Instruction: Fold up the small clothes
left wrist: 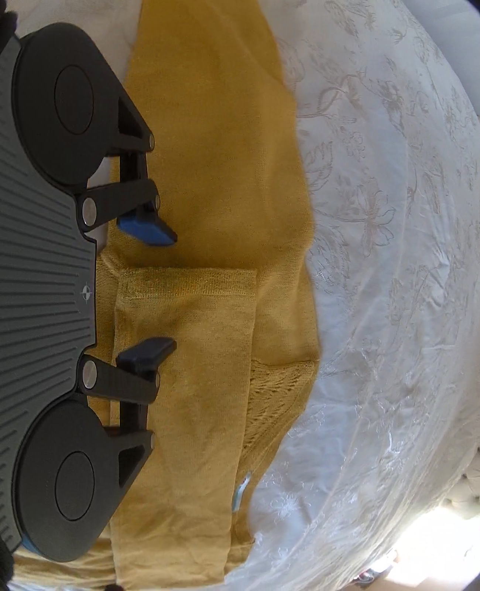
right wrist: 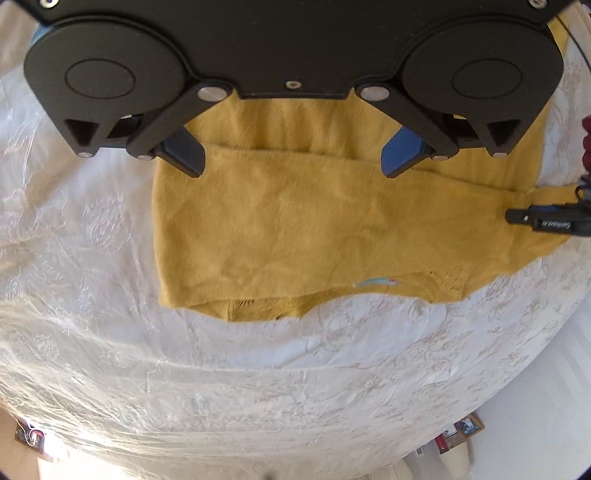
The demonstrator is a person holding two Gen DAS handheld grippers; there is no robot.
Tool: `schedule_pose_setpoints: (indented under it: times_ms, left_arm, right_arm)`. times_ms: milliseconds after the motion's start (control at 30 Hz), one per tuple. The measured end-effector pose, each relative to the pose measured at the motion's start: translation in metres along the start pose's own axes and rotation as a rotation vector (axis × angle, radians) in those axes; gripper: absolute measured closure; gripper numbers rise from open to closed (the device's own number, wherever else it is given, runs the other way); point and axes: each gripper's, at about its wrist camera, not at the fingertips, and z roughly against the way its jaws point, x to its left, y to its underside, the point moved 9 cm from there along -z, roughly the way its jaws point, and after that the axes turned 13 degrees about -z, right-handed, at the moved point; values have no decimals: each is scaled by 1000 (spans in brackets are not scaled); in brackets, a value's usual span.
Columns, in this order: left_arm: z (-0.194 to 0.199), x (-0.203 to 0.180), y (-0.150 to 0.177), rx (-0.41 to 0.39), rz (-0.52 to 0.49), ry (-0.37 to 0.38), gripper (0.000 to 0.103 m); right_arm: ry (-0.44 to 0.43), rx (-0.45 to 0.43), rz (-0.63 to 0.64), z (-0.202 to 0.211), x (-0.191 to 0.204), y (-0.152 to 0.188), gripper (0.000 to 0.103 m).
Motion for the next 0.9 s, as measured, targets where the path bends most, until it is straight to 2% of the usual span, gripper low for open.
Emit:
schedule_pose_setpoints:
  times_ms: [133, 200, 300, 367, 500, 533, 733, 900]
  left_arm:
    - [10, -7, -2, -56, -42, -23, 24]
    - [6, -10, 1, -37, -53, -17, 19]
    - [-8, -11, 9, 17, -53, -5, 18]
    - [-15, -11, 14, 36, -64, -10, 14]
    - [-23, -10, 17, 42, -80, -3, 5]
    - [-24, -10, 18, 43, -81, 1, 0]
    - [-25, -12, 16, 44, -97, 8, 0]
    - [4, -17, 19, -3, -80, 25, 0]
  right_arm:
    - [-30, -29, -7, -20, -1, -31, 1]
    - [-56, -32, -5, -33, -1, -43, 1]
    - [-75, -9, -10, -55, -7, -54, 1]
    - [-32, 17, -29, -71, -22, -59, 1]
    - [119, 79, -87, -93, -71, -68, 1]
    - [124, 77, -102, -92, -78, -70, 1]
    - [136, 31, -110, -58, -89, -73, 1]
    - [94, 12, -98, -17, -76, -45, 1]
